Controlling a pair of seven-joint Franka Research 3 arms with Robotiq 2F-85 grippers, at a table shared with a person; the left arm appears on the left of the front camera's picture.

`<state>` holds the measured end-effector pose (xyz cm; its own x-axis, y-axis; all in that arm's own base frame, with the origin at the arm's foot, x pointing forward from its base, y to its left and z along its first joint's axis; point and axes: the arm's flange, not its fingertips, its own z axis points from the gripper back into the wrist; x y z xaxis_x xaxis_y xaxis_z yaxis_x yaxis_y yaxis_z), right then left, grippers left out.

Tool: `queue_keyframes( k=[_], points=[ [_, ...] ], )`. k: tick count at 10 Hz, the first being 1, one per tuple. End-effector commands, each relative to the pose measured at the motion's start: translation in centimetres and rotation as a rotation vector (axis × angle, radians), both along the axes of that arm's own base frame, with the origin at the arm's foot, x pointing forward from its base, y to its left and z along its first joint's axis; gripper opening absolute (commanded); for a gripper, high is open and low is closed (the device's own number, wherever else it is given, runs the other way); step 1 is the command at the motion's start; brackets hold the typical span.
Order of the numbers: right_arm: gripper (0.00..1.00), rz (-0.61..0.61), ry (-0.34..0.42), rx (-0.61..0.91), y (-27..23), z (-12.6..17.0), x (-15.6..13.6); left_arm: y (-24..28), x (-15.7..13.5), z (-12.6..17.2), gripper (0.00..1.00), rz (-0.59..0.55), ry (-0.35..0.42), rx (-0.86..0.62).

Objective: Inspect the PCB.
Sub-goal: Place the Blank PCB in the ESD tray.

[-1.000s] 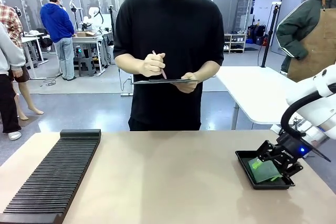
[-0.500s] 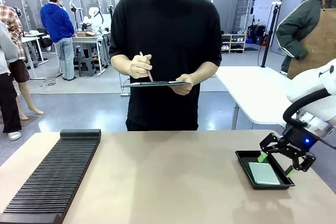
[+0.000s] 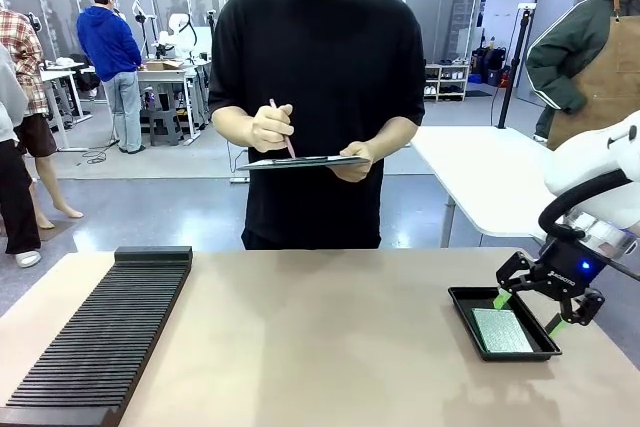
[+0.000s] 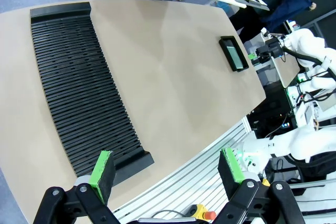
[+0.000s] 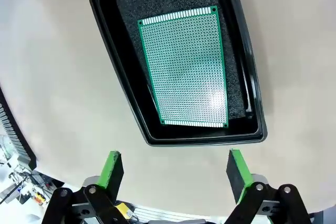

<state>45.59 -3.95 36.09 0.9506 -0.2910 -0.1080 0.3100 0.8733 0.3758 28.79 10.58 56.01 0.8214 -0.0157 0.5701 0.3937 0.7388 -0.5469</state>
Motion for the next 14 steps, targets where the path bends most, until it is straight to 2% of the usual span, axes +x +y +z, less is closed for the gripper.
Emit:
queue_keyframes(
  k=[1, 13, 14],
  points=[
    [1.0, 0.001, -0.001, 0.002, 0.0, -0.1, 0.0, -0.1, 0.0, 0.1, 1.0, -0.002, 0.0, 0.013],
    [1.0, -0.001, 0.0, 0.0, -0.1, 0.0, 0.0, -0.1, 0.0, 0.1, 1.0, -0.002, 0.0, 0.013],
    [1.0, 0.004, 0.006, 0.006, -0.3, 3.9, -1.1, -0.1, 0.0, 0.1, 1.0, -0.002, 0.0, 0.013]
  ],
)
